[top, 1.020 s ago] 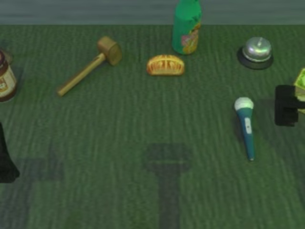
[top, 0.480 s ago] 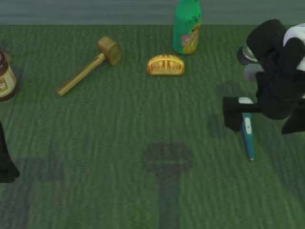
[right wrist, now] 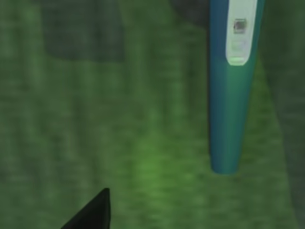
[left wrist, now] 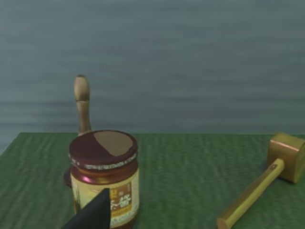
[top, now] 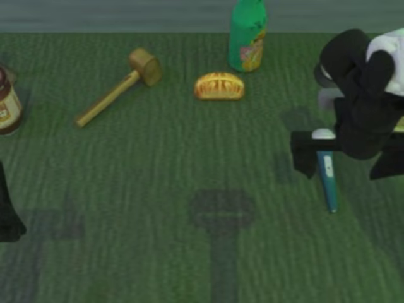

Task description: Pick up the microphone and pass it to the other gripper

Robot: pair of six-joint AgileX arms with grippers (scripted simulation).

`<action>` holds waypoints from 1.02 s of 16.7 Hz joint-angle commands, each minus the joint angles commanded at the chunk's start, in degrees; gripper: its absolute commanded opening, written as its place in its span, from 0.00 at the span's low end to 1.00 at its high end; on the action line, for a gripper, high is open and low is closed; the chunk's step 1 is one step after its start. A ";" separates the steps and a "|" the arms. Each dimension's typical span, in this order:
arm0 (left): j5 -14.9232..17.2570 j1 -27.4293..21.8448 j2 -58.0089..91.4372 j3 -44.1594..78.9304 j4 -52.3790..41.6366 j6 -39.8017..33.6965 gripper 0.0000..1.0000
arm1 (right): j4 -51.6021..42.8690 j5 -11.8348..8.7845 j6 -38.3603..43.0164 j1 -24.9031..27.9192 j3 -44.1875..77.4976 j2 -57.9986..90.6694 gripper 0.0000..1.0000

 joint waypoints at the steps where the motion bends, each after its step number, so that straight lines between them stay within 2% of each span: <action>1: 0.00 0.00 0.00 0.00 0.00 0.00 1.00 | 0.74 0.01 -0.07 0.04 -0.32 0.57 1.00; 8: 0.00 0.00 0.00 0.00 0.00 0.00 1.00 | 17.20 0.07 -0.28 -0.23 -5.90 10.84 1.00; 14: 0.00 0.00 0.00 0.00 0.00 0.00 1.00 | 19.56 0.08 -0.30 -0.28 -6.88 12.73 1.00; 17: 0.00 0.00 0.00 0.00 0.00 0.00 1.00 | 19.56 0.08 -0.30 -0.28 -6.88 12.73 0.77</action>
